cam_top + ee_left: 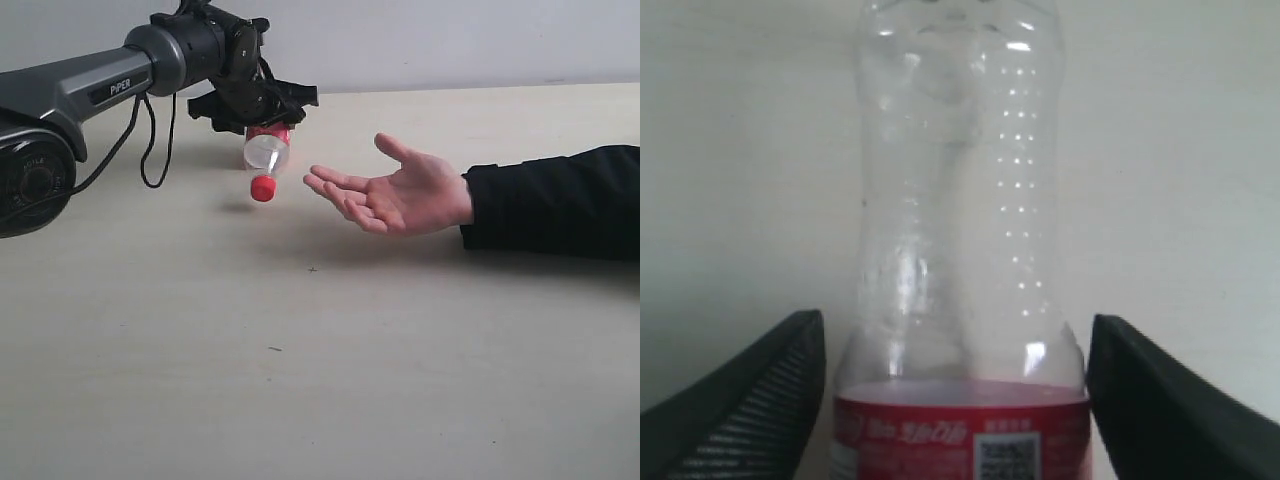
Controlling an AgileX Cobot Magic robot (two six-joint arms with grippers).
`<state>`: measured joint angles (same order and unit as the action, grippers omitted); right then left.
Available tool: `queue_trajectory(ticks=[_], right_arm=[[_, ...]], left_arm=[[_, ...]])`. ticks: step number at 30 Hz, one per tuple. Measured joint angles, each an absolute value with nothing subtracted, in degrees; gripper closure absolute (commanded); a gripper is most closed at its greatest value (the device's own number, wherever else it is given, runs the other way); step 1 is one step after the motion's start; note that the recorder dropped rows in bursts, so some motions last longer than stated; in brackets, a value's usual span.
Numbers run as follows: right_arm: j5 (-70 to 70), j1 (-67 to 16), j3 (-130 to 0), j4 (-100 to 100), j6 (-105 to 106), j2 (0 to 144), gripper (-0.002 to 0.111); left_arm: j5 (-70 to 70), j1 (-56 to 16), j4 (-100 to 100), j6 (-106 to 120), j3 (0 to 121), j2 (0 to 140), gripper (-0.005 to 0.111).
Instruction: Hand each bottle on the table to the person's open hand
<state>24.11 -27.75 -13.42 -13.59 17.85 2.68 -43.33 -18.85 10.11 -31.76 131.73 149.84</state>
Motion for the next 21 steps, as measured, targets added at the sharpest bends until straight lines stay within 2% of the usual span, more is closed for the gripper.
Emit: queue_trajectory(ticks=[8, 10, 11, 16, 21], right_arm=[[24.11, -27.75, -13.42, -13.59, 17.85, 2.68, 0.108], [24.11, -27.75, -13.42, -13.59, 17.85, 2.68, 0.108], [24.11, -27.75, -13.42, -13.59, 17.85, 2.68, 0.108], [24.11, -27.75, -13.42, -13.59, 17.85, 2.68, 0.108], [24.11, -27.75, -13.42, -13.59, 17.85, 2.68, 0.108]], left_arm=[[-43.33, -18.85, 11.07, -31.76, 131.73, 150.85, 0.039], [-43.33, -18.85, 11.50, -31.76, 131.73, 150.85, 0.048], [-43.44, -18.85, 11.80, -31.76, 131.73, 150.85, 0.056], [-43.80, -18.85, 13.96, -29.88, 131.73, 150.85, 0.107], [-47.19, -18.85, 14.13, -23.82, 131.73, 149.33, 0.106]])
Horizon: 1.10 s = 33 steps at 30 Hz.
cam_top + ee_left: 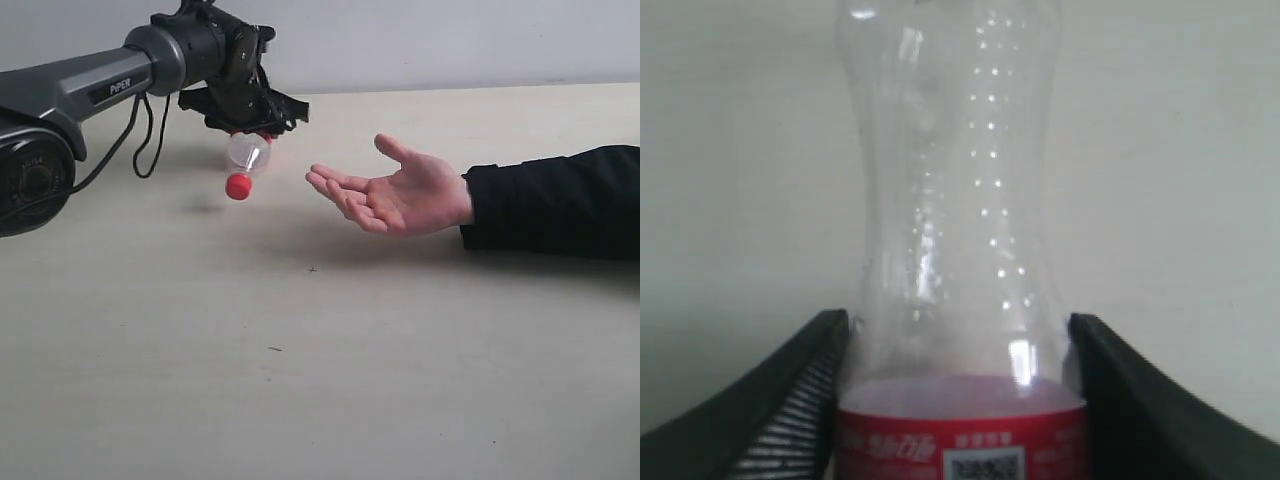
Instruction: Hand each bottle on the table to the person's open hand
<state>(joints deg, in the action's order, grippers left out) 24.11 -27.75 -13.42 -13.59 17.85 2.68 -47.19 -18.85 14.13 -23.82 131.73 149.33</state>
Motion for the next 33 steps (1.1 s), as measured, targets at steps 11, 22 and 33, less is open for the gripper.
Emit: queue_trajectory(ticks=[11, 22, 33], right_arm=[[24.11, -27.75, -13.42, -13.59, 17.85, 2.68, 0.108], [24.11, -27.75, -13.42, -13.59, 17.85, 2.68, 0.108], [24.11, -27.75, -13.42, -13.59, 17.85, 2.68, 0.108]], left_arm=[[-57.97, -19.10, 13.05, -24.05, 131.82, 133.43, 0.106], [-69.10, -26.50, 12.47, -21.67, 131.85, 128.68, 0.107], [-62.93, -33.17, 14.09, -29.28, 102.32, 107.72, 0.107]])
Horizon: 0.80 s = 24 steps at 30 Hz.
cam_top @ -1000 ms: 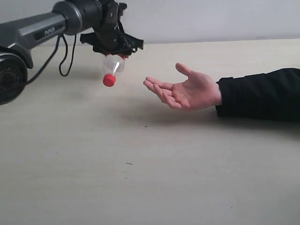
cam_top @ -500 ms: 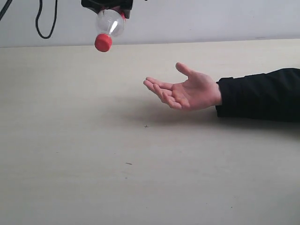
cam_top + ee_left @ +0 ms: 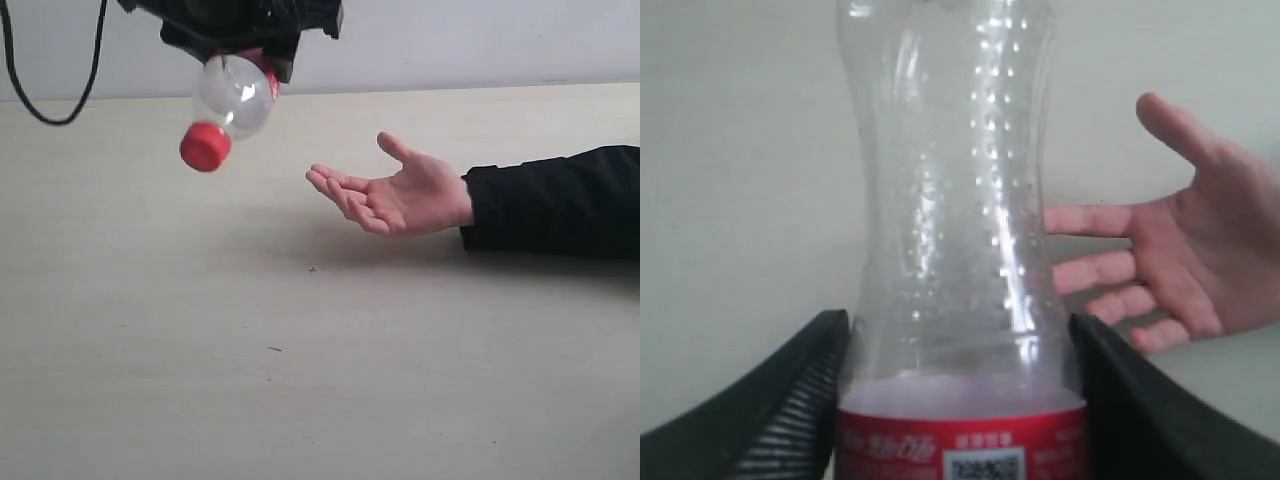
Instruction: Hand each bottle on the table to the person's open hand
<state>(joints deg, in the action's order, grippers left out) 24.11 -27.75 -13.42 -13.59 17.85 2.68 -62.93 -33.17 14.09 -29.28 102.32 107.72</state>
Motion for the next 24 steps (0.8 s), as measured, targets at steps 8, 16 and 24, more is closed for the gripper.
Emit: queue_trajectory(ticks=[8, 16, 24], right_arm=[[24.11, -27.75, -13.42, -13.59, 17.85, 2.68, 0.108], [24.11, -27.75, -13.42, -13.59, 17.85, 2.68, 0.108], [24.11, -27.75, -13.42, -13.59, 17.85, 2.68, 0.108]], left_arm=[[-36.54, -42.75, 16.83, -52.90, 77.96, 99.25, 0.107], [-30.23, -48.98, 32.69, -76.30, 77.46, 103.29, 0.107], [-28.79, -51.68, 54.20, -106.02, 77.46, 108.18, 0.107]])
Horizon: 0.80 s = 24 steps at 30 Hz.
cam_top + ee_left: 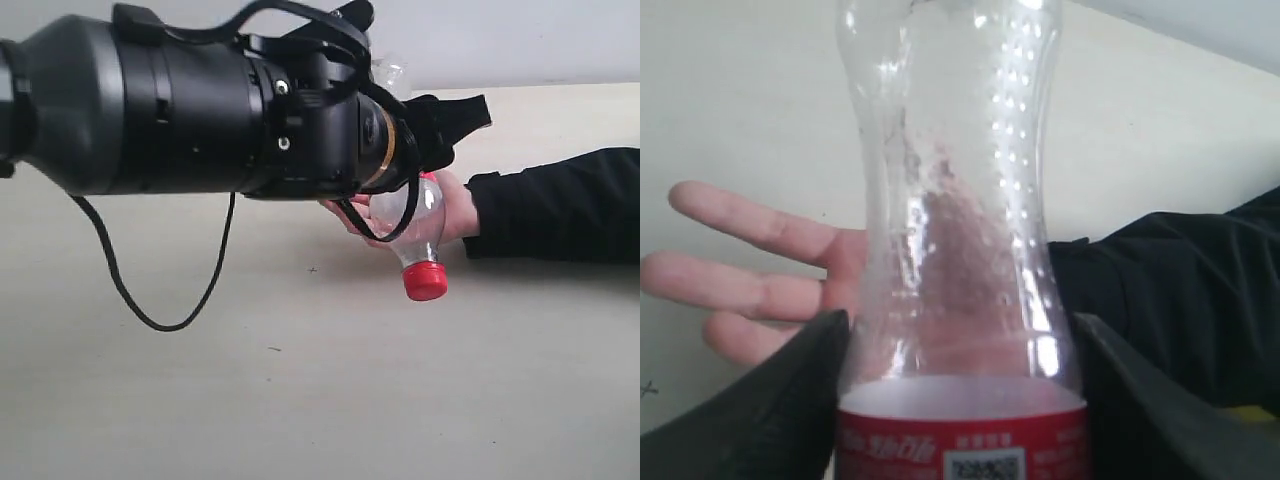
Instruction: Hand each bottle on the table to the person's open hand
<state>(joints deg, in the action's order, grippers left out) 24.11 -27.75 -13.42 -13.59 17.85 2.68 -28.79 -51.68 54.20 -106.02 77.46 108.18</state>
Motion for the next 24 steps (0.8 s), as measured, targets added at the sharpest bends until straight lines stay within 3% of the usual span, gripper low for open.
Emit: queue_trajectory(ticks=[8, 24], right_arm=[[24.11, -27.75, -13.42, -13.59, 17.85, 2.68, 0.108], [24.11, -27.75, -13.42, -13.59, 17.85, 2.68, 0.108]], left_arm=[[-28.56, -51.80, 64.40, -119.91, 77.83, 113.96, 0.107], [-23.82, -50.62, 67.71, -121.40, 78.39, 119.23, 0.107]])
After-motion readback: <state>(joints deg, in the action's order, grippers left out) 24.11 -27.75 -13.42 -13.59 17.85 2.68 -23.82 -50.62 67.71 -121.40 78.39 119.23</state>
